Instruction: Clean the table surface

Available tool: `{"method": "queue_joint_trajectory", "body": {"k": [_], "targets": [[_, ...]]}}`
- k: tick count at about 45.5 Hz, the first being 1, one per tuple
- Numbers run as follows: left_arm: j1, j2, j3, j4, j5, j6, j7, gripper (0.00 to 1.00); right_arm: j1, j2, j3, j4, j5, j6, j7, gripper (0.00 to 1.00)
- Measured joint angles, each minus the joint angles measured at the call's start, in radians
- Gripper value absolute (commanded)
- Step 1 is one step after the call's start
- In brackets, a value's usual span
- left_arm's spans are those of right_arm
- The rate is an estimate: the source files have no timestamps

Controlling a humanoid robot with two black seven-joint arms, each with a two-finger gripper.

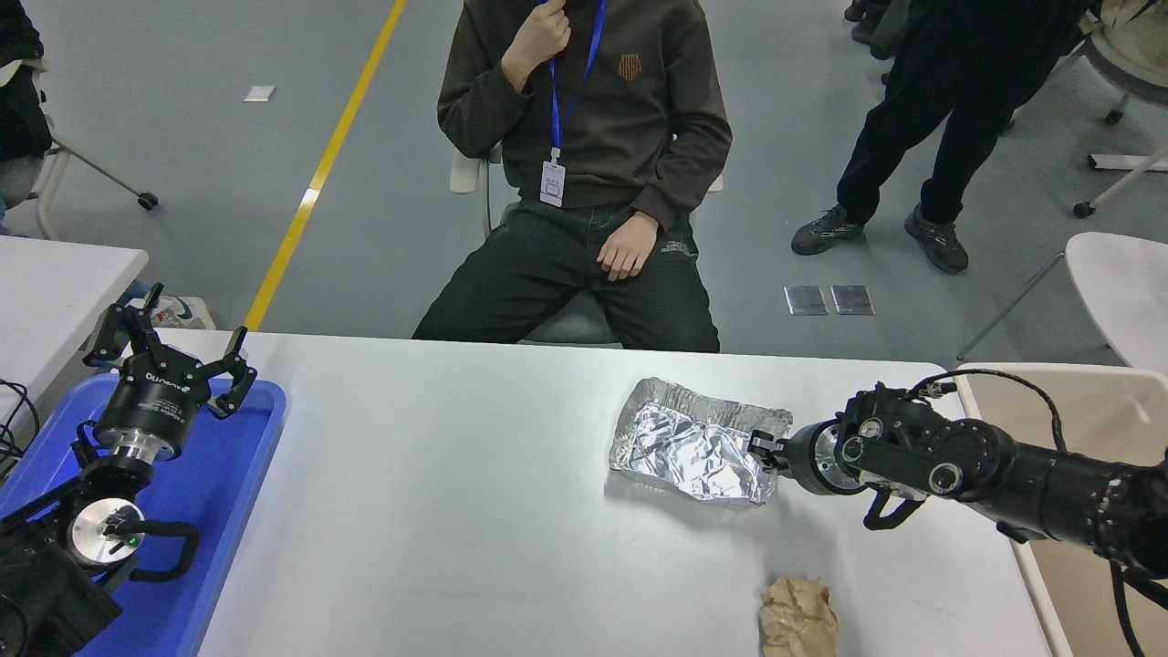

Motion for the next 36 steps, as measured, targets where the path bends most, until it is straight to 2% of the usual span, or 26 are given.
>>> {"method": "queue_joint_trajectory", "body": {"k": [17, 36], "targets": [[0.0, 0.0, 0.0, 0.0, 0.0, 0.0, 0.0, 1.0, 0.01, -0.03, 0.014, 0.023, -0.003, 0.022, 0.005, 0.0], [0.0, 0.0, 0.0, 0.0, 0.0, 0.0, 0.0, 1.0, 0.093, -0.191, 0.029, 0.25, 0.001, 0.043, 0.004, 0.0]]}}
